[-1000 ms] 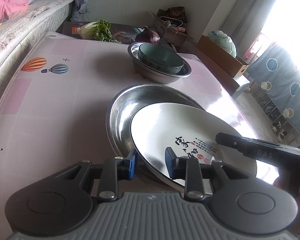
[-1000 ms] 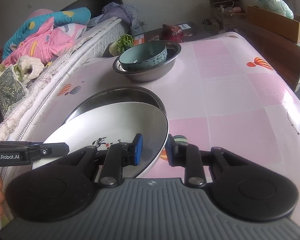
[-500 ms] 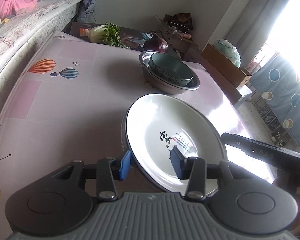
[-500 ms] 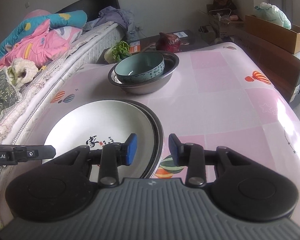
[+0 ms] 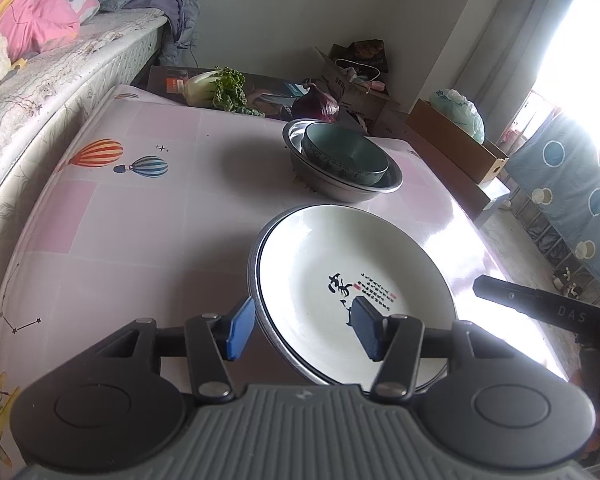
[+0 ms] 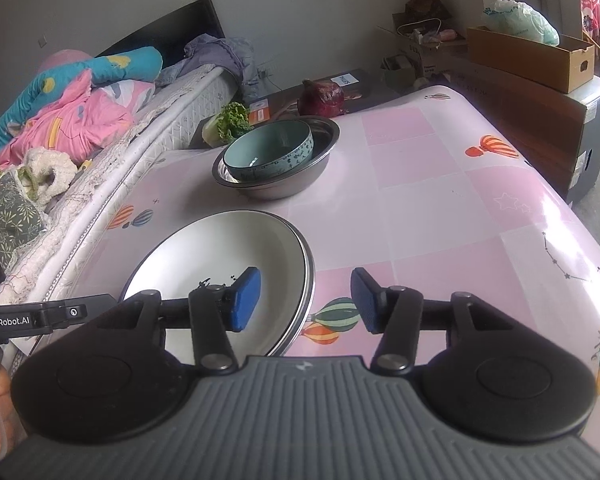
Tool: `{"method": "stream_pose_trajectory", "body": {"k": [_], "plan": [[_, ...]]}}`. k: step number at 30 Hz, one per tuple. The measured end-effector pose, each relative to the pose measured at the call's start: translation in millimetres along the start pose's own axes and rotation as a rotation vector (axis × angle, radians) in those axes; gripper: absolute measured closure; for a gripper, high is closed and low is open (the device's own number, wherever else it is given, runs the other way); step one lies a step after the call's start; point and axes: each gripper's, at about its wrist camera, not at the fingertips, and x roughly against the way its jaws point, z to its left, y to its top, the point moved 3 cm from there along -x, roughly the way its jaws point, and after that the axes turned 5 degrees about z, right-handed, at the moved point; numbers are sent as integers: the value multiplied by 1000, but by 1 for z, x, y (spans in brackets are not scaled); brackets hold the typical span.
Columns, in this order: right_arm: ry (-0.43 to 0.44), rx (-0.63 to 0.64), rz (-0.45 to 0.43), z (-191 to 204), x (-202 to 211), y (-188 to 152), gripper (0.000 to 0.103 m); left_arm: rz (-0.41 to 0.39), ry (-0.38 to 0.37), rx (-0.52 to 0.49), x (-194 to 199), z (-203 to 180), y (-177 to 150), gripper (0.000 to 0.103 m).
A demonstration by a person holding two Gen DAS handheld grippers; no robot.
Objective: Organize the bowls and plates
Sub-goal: 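Lower the white plate into the stainless bowl and open both grippers, then move both grippers to the stainless bowl holding the teal bowl and grip its rim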
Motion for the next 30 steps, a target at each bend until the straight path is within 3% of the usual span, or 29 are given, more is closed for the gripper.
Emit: {"method": "stream_pose_trajectory", "body": {"k": [7,19,30], "plan": [[-33,-58,-27,-9,21,-6,26,-9,35,15,7,5,-3,32],[-146,10,-86,0,56,-9,1,-17,83,38,19,12,-7,17],[-372,180,-93,18,69,-3,1,-48,140,11,30,7,-3,8]]}}
